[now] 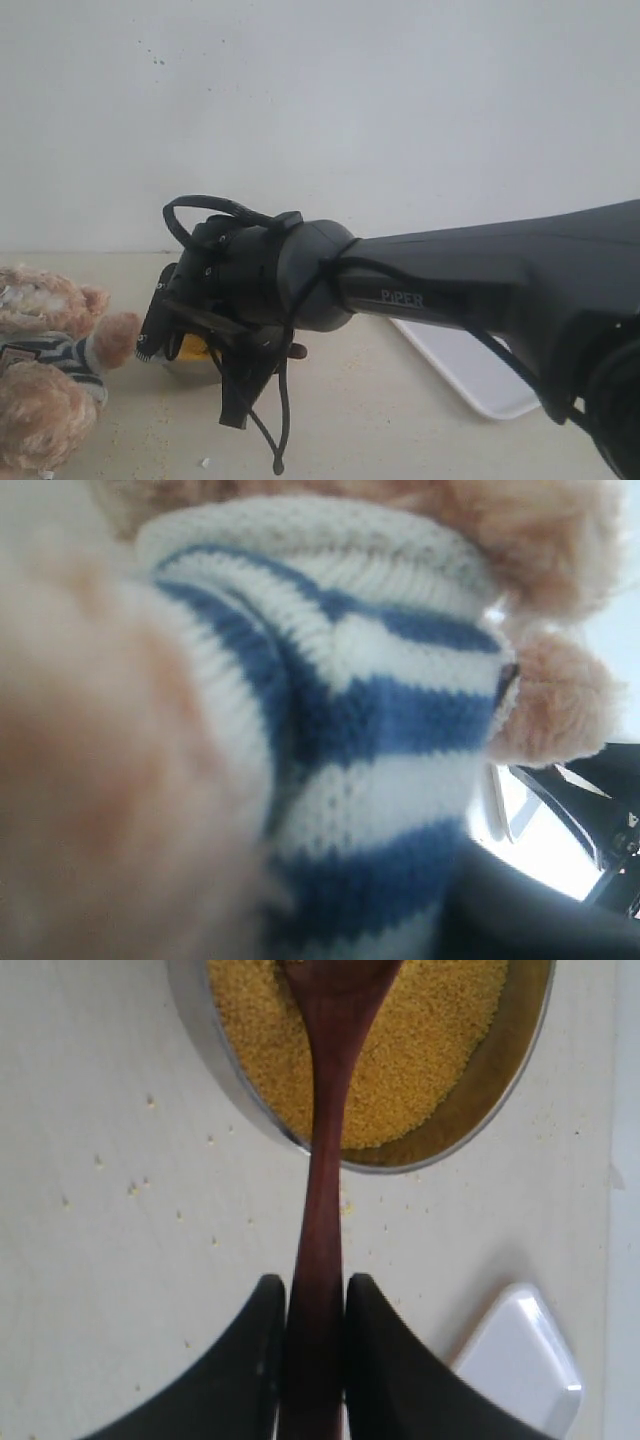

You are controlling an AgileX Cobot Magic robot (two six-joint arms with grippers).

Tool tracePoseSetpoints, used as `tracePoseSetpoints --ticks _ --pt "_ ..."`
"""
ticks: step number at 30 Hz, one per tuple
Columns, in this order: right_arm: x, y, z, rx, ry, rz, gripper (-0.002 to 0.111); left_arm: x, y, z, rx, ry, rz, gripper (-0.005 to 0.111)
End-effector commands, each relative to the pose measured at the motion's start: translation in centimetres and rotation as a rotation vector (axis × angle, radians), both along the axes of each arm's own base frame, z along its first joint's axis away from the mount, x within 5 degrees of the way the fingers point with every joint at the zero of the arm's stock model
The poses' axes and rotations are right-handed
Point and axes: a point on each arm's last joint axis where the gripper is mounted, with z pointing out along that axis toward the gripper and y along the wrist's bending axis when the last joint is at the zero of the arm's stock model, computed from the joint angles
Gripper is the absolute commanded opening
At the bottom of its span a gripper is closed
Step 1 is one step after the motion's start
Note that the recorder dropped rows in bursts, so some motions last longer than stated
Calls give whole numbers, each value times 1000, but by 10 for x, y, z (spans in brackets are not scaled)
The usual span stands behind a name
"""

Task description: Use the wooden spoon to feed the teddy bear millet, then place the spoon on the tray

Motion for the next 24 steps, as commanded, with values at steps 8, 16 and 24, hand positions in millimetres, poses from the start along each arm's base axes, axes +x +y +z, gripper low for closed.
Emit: tracePoseSetpoints --ticks 8,16,24 --pt "2 -7 20 49 -28 -58 0 1 -1 4 -21 -30 -9 4" --pt "19 -29 27 236 129 -218 0 1 -2 5 -43 -32 -9 4" --pt "28 -59 58 367 267 -268 0 -4 -10 9 -186 21 -29 4"
